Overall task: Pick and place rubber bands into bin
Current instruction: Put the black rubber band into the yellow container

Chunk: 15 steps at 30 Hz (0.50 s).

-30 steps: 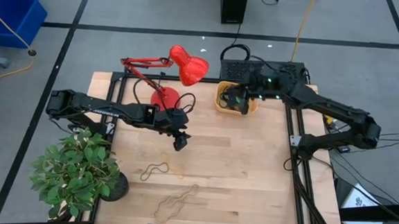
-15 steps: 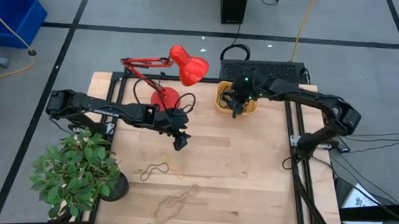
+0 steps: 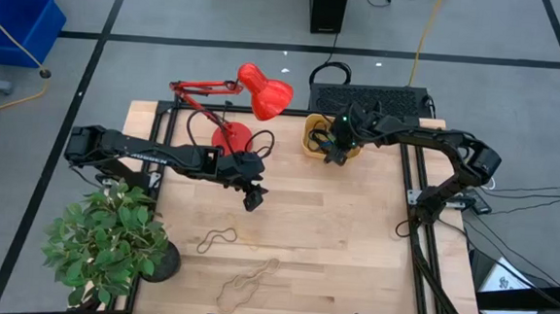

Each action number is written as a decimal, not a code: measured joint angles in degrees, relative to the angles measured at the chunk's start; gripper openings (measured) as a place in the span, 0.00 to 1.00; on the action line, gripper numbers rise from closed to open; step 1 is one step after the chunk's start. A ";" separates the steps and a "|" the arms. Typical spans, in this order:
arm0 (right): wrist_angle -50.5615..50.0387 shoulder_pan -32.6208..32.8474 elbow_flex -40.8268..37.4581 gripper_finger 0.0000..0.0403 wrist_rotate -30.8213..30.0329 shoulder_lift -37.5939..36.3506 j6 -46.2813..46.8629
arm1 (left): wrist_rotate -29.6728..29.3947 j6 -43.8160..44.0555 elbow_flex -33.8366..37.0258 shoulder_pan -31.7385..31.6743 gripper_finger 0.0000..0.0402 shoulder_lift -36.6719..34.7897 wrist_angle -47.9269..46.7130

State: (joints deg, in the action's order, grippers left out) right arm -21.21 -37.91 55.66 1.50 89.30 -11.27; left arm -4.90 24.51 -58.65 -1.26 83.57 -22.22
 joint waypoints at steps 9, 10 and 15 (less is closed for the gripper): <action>1.86 0.00 -0.22 0.12 0.02 0.00 0.04 | -1.18 -0.02 0.00 0.00 0.57 0.00 0.02; 2.08 0.00 -0.22 0.14 0.02 0.00 0.04 | -1.18 -0.02 0.00 0.00 0.57 -0.01 0.02; 2.56 0.00 -0.22 0.28 -0.15 0.00 0.07 | -1.18 -0.02 0.00 0.00 0.57 0.00 0.02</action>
State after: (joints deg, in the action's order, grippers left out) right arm -18.65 -37.91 55.44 1.34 89.30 -11.20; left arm -6.09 24.49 -58.65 -1.26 83.57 -22.20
